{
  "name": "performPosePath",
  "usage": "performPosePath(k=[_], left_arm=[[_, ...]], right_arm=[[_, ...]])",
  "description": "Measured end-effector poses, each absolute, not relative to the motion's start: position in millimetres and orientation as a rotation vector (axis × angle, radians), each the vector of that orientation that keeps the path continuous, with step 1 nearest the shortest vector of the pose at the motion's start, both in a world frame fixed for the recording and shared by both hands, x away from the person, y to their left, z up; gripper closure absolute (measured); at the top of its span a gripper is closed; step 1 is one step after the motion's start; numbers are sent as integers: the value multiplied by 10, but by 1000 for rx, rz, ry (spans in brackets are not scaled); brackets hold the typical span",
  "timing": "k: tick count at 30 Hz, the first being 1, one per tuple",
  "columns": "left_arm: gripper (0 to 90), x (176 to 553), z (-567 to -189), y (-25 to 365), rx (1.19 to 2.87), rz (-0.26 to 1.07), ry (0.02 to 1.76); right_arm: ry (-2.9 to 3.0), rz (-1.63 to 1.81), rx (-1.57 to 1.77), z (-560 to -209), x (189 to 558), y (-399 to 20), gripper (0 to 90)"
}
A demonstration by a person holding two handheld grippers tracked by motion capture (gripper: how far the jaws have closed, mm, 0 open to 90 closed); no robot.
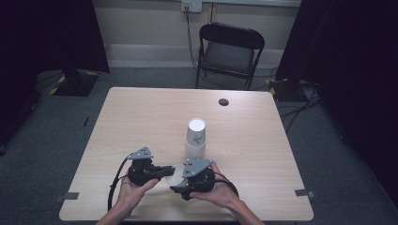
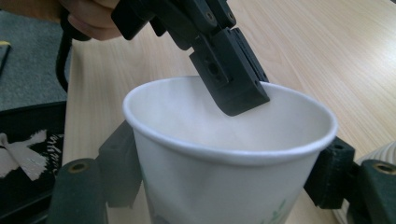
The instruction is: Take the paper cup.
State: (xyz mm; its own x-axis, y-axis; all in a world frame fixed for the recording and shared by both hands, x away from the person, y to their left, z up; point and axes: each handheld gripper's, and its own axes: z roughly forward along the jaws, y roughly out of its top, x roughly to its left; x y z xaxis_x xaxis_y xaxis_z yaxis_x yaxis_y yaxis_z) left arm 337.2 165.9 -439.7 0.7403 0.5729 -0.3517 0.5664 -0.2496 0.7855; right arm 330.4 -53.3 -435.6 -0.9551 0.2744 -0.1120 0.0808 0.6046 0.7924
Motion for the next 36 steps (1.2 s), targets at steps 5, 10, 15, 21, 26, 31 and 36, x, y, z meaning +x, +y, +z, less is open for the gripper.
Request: performPosePath(k=[5,10,15,21,26,31,36], left_arm=[[868,3381,-4421,1670,1942,5,891],[870,3388,-4423,1679,1936,-2,893],[867,3401,-4420,1711,1902,-28,886],[736,3390,-4389,1740,1848,-7,864],[658,3368,-4318,1748,1842,55,821],[563,3368,-4285,1765,1827,100,831],[552,3371,-4255,1834,1810,141,840]], right_arm=[[2613,1256,283,-4352,3292,-513,229],[2624,1223,284,-4379,3284,-491,250],[2610,1233,283,-4359,3277,-505,275],[2575,1277,302,-4302,3281,-547,307],[2582,1320,360,-4270,3331,-630,311],[2578,1327,393,-4263,3361,-683,311],[2581,1313,410,-4248,3369,-733,311]])
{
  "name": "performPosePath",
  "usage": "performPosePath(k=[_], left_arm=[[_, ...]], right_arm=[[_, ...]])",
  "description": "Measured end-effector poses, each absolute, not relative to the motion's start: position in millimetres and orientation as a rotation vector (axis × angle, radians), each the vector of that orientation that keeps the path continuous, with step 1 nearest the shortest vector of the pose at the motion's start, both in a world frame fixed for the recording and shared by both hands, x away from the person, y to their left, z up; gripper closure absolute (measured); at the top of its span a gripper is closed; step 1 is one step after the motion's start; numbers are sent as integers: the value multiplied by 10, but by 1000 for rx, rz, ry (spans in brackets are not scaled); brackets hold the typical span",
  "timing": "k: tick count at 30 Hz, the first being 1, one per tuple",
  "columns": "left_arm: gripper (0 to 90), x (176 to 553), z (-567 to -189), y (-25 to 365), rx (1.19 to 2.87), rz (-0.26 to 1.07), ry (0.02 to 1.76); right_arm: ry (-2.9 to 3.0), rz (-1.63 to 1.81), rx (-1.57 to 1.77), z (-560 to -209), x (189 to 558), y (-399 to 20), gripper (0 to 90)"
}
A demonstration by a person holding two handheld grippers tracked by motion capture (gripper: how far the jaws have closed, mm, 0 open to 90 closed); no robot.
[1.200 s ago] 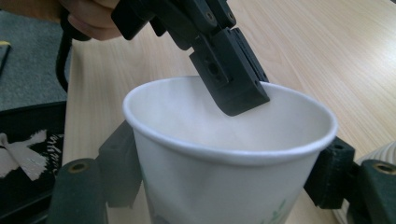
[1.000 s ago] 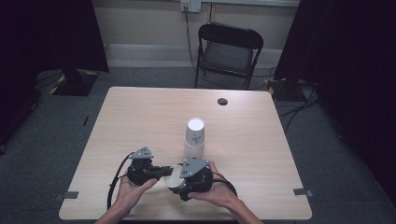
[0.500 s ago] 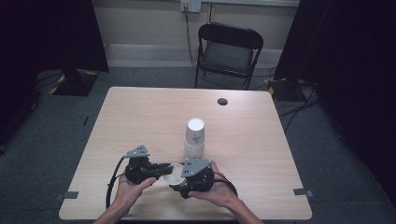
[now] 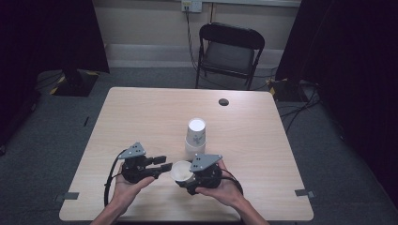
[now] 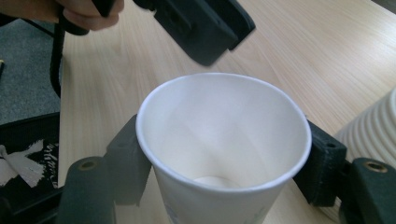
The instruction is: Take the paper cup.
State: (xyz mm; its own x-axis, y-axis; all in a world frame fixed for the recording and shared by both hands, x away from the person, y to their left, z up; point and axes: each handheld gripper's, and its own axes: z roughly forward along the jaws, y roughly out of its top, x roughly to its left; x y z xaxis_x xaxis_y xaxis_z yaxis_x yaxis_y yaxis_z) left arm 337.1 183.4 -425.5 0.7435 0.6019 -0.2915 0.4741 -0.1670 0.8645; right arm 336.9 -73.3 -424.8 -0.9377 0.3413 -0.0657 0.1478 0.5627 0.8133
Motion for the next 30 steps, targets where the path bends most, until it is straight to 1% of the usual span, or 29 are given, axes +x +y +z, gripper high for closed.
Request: performPosePath(k=[2,7,9,12,13,14,16,18,21,22,24,26,30], left_arm=[[520,3377,-4247,1865,1807,159,850],[490,3400,-4256,1945,1809,215,880],[460,3408,-4259,1969,1816,235,891],[453,3407,-4275,1995,1813,311,927],[448,3413,-4288,2002,1812,310,938],[393,3424,-4299,2015,1829,314,953],[381,3438,-4307,2030,1837,336,968],[333,3473,-4307,2058,1848,361,983],[316,3499,-4311,2077,1872,390,986],[294,3520,-4315,2113,1868,389,1002],[283,3529,-4318,2150,1872,392,1010],[268,3533,-4326,2188,1909,405,1006],[247,3501,-4390,2249,1926,389,1006]], right_arm=[[2569,1329,446,-4220,3382,-785,310],[2548,1334,482,-4204,3392,-836,311],[2540,1343,503,-4205,3395,-863,311],[2528,1344,531,-4214,3395,-919,311],[2527,1343,543,-4218,3397,-945,311],[2511,1362,577,-4222,3407,-1016,311],[2509,1371,589,-4222,3414,-1038,311],[2493,1394,633,-4204,3438,-1119,312],[2484,1391,656,-4186,3450,-1168,312],[2474,1379,668,-4166,3455,-1218,312],[2454,1381,686,-4156,3464,-1278,314],[2438,1377,705,-4159,3479,-1335,314],[2430,1385,722,-4160,3494,-1419,314]])
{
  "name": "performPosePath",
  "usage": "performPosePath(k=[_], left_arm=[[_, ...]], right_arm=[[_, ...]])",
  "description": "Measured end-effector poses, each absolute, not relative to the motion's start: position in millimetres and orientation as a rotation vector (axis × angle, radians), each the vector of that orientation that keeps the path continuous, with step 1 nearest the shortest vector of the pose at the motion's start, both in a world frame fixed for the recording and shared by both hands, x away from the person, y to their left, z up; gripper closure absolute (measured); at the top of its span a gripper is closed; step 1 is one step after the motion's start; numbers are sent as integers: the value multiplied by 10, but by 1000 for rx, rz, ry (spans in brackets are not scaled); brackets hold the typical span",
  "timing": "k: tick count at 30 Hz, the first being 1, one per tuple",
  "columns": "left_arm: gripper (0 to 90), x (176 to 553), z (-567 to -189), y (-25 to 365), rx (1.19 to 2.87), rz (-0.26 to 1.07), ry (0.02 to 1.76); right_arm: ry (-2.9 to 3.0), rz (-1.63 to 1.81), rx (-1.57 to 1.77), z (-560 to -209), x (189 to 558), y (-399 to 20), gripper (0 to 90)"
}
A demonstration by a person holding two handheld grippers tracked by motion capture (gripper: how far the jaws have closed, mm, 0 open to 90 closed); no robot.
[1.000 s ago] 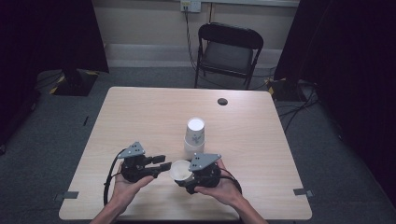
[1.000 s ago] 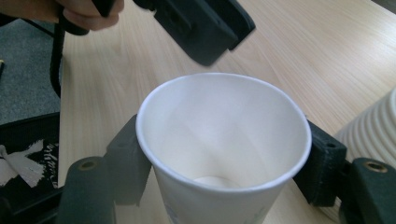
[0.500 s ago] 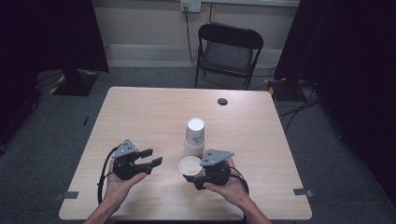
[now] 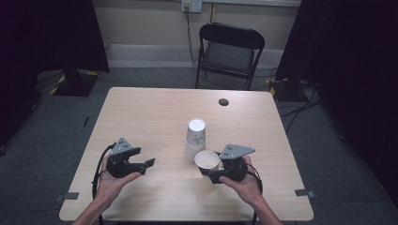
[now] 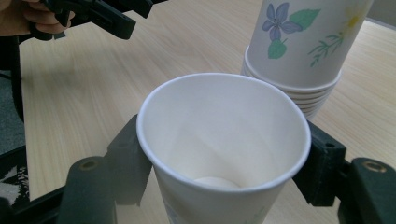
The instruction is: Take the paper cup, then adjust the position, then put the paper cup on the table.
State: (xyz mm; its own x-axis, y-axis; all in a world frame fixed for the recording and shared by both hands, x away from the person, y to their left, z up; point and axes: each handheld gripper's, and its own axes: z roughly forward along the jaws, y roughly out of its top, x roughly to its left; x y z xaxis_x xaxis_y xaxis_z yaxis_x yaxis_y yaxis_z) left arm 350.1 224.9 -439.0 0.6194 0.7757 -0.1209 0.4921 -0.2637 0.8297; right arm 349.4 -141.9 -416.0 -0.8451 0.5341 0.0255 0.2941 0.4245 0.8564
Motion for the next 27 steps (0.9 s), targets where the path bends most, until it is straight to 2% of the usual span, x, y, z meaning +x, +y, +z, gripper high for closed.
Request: performPosePath(k=[6,15,27], left_arm=[[236,3508,-4452,2330,1989,380,1009],[211,3534,-4556,2548,1979,377,1076],[172,3491,-4633,2589,1994,380,1079]], right_arm=[[2385,1381,773,-4149,3518,-1509,319],[2328,1374,853,-4147,3660,-1614,322],[2223,1387,919,-4033,3895,-1816,325]])
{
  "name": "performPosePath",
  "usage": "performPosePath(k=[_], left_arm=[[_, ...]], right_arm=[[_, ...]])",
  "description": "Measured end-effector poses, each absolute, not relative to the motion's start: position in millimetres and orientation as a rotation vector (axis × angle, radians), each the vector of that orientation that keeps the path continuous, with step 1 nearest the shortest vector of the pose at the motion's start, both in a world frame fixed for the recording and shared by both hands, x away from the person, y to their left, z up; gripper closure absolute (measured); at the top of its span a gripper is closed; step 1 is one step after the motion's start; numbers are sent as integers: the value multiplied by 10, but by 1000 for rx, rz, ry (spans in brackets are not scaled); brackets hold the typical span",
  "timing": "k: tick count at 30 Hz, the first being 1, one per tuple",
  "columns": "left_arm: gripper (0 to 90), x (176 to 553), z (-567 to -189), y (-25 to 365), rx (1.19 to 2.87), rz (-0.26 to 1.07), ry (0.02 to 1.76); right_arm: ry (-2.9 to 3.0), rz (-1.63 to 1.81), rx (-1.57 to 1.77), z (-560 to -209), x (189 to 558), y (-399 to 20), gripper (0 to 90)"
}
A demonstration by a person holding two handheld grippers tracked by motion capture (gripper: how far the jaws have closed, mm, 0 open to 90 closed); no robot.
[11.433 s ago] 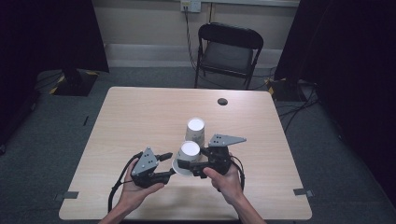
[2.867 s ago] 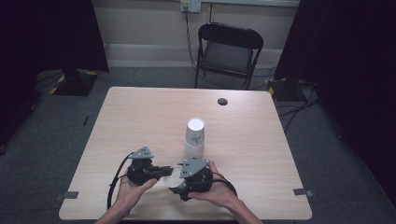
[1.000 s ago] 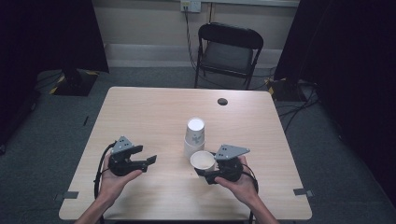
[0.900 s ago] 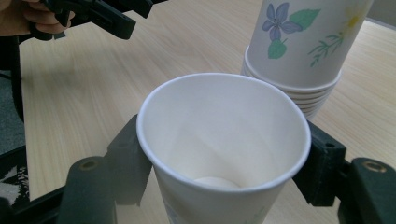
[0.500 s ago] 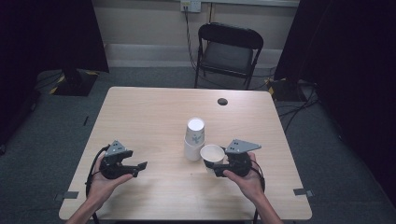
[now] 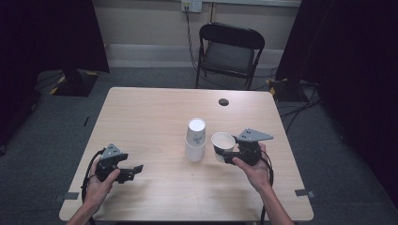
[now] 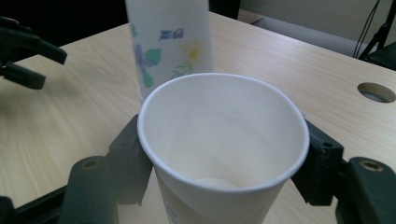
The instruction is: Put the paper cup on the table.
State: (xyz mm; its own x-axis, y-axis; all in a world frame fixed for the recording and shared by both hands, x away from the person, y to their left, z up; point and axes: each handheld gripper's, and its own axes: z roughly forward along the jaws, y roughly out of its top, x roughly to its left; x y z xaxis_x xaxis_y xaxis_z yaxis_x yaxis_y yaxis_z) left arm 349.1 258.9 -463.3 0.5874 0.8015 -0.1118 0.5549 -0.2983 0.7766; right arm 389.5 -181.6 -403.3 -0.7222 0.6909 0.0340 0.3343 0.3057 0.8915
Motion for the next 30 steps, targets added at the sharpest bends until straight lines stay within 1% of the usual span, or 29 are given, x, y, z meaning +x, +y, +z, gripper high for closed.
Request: performPosePath(k=[5,10,15,17,21,25,30], left_arm=[[167,3522,-4759,2618,2034,430,1139],[166,3547,-4822,2652,2063,454,1140],[166,3559,-4874,2604,2101,428,1132],[166,3557,-4904,2575,2108,440,1126],[170,3585,-4960,2558,2114,468,1149],[150,3590,-4983,2546,2089,491,1156],[128,3597,-5008,2550,2073,501,1143]], right_arm=[[2187,1361,957,-4075,4060,-1855,325],[2160,1338,985,-4095,4154,-1894,323],[2126,1366,1032,-4090,4250,-1978,321],[2114,1370,1059,-4115,4281,-2014,319],[2087,1335,1085,-4168,4375,-2068,318],[2073,1298,1127,-4235,4527,-2140,315],[2071,1251,1151,-4295,4614,-2153,310]])
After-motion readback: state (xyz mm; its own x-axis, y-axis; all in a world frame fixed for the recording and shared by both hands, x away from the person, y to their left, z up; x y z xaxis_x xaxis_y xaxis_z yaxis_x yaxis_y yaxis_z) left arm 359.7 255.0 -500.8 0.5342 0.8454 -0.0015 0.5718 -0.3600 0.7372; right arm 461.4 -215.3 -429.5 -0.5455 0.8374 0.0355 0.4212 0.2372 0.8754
